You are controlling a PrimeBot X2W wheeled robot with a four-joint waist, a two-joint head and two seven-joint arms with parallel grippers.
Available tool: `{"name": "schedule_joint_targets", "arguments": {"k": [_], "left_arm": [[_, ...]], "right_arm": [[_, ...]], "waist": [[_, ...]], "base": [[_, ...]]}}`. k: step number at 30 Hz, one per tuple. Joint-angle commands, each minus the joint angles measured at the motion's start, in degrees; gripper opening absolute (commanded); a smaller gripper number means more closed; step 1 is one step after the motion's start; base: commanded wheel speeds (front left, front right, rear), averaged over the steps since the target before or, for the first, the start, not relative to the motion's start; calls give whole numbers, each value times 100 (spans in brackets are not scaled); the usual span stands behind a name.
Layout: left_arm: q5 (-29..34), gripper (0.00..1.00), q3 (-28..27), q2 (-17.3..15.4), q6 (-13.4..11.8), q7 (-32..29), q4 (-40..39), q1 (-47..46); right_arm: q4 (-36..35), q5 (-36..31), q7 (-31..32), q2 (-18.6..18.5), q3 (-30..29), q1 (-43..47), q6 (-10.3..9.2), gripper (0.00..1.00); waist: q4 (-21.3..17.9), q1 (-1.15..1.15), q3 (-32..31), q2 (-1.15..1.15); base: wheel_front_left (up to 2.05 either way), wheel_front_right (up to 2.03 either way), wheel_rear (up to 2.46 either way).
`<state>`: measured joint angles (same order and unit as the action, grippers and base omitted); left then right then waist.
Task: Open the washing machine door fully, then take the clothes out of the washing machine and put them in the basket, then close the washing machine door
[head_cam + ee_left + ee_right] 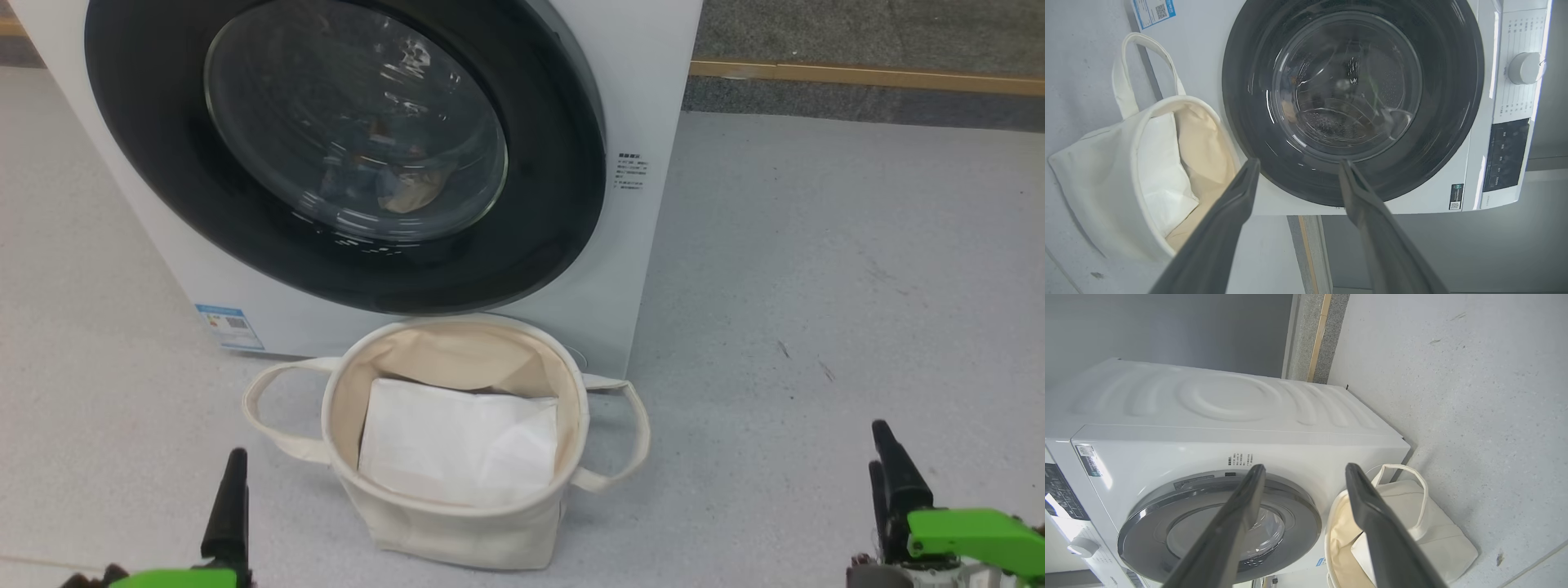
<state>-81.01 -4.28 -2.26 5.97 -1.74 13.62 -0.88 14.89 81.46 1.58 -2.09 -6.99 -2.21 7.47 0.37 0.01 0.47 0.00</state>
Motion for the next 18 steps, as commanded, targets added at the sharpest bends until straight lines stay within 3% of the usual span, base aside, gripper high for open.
{"name": "schedule_joint_targets", "arguments": {"k": [1, 18], "left_arm": [[209, 100, -29, -30, -24, 82, -292, -290], [2509, 100, 503, -167, -165, 367, -791, -302]], "right_arm": [[-273, -192, -66, -32, 49, -299, 1, 100], [-530, -2146, -351, -138, 347, -470, 2, 100]], "waist": [[3, -1, -2, 0], [28, -1, -45, 0]], "base": [[0, 0, 0], [0, 0, 0]]}}
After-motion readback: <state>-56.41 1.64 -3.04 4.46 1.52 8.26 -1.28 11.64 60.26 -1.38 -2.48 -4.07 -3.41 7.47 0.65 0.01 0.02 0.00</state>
